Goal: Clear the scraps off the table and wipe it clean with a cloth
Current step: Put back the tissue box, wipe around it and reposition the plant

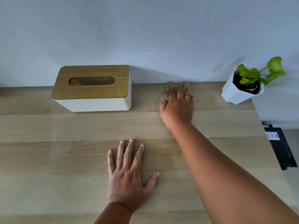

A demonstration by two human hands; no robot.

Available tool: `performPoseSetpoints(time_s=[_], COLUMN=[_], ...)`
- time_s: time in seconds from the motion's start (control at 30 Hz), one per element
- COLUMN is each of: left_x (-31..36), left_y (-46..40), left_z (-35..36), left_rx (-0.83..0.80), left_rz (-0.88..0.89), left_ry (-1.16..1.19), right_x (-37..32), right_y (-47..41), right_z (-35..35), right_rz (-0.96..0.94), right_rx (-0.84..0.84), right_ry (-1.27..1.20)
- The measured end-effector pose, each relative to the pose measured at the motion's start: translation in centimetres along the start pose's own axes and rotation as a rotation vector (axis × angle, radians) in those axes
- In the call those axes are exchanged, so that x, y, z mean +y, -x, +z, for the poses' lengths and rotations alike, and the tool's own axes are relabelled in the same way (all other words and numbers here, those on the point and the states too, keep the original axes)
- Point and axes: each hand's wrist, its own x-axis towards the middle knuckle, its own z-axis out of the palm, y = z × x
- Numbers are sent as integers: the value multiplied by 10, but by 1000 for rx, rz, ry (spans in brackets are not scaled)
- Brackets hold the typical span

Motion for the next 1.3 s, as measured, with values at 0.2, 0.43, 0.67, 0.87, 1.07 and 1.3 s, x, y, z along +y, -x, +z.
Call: performPoseSetpoints(time_s=[0.2,0.43,0.67,0.87,1.07,1.3], left_x=[1,1,1,3,1,0], left_y=[0,0,2,1,1,1], left_z=[-1,-4,-3,-4,-1,3], left_rx=[-25,-12,4,3,20,34], left_rz=[-11,-11,-18,-22,-20,-19], left_ry=[-27,-9,-8,-11,0,9], right_x=[-1,91,185,200,161,133], right_y=[17,82,101,84,62,42], right_z=[2,-13,-43,-45,-36,-30], right_rz=[-348,-470,-55,185,179,162], right_rx=[-56,-56,34,53,50,35], right_ry=[-17,26,70,116,90,67])
